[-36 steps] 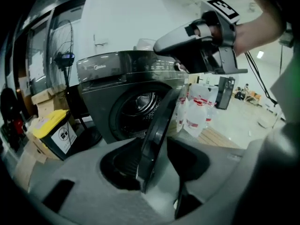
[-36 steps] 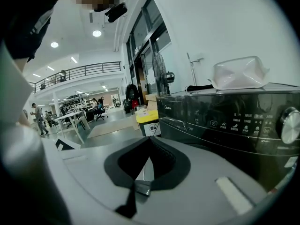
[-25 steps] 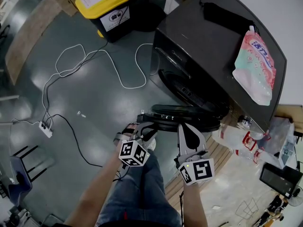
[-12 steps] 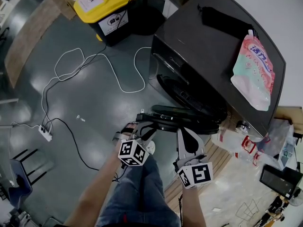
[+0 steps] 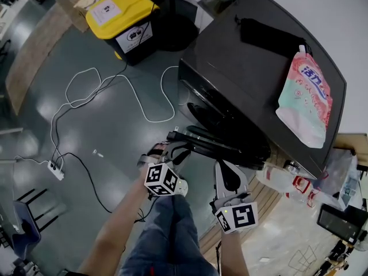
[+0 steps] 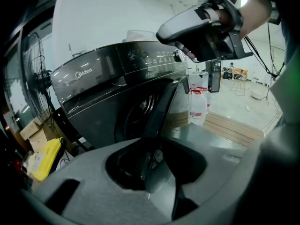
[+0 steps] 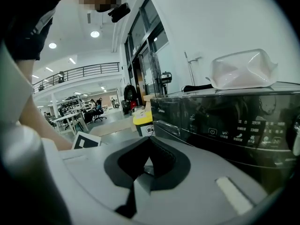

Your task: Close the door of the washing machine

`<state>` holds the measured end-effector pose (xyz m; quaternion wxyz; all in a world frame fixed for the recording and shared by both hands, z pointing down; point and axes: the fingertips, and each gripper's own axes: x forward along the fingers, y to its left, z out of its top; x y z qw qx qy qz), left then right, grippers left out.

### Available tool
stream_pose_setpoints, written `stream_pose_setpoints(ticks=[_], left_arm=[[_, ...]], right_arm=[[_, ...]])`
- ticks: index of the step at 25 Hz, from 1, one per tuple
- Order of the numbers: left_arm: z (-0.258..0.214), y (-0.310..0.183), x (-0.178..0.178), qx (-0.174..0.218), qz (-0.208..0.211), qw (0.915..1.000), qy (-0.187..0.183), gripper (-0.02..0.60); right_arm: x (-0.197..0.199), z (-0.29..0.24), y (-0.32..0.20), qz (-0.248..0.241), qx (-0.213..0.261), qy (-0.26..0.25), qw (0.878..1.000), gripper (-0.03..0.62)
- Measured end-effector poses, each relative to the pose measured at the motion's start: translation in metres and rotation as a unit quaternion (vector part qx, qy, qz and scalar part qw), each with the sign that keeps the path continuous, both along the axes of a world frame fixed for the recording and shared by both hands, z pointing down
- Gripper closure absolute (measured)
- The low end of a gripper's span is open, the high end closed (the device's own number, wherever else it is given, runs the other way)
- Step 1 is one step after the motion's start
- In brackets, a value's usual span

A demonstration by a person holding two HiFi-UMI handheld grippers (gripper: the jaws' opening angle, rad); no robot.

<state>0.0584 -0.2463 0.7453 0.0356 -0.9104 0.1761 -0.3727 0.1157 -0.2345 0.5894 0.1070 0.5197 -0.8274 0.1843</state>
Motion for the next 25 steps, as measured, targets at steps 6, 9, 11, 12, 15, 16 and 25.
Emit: stream_pose_setpoints(ticks=[6, 9, 11, 12, 15, 16, 25], left_arm=[[-0.001, -0.038, 0.011, 0.003, -0.019, 0.9998, 0.010, 0.470], [-0.001, -0.055, 0.018, 0.006, -0.035, 0.9992, 0.017, 0.477], [-0.001, -0.066, 0.022, 0.007, -0.045, 0.9987, 0.022, 0.477], [-0.001, -0.071, 0.025, 0.007, -0.050, 0.9984, 0.025, 0.479], [-0.002, -0.084, 0.031, 0.010, -0.062, 0.9976, 0.029, 0.480], [-0.002, -0.088, 0.033, 0.011, -0.066, 0.9973, 0.030, 0.480], [-0.002, -0.100, 0.039, -0.004, -0.098, 0.9944, 0.041, 0.477]], right_arm=[[0.007, -0.001, -0.014, 0.002, 0.001, 0.000, 1.000, 0.586], [0.012, 0.000, -0.018, 0.002, -0.001, 0.001, 1.000, 0.586], [0.015, 0.002, -0.019, 0.002, -0.003, 0.002, 1.000, 0.586], [0.017, 0.003, -0.019, 0.002, -0.004, 0.002, 1.000, 0.586], [0.021, 0.006, -0.020, 0.004, -0.007, 0.003, 1.000, 0.586], [0.023, 0.007, -0.020, 0.005, -0.008, 0.003, 1.000, 0.586], [0.028, 0.014, -0.018, 0.008, -0.015, -0.001, 1.000, 0.586]])
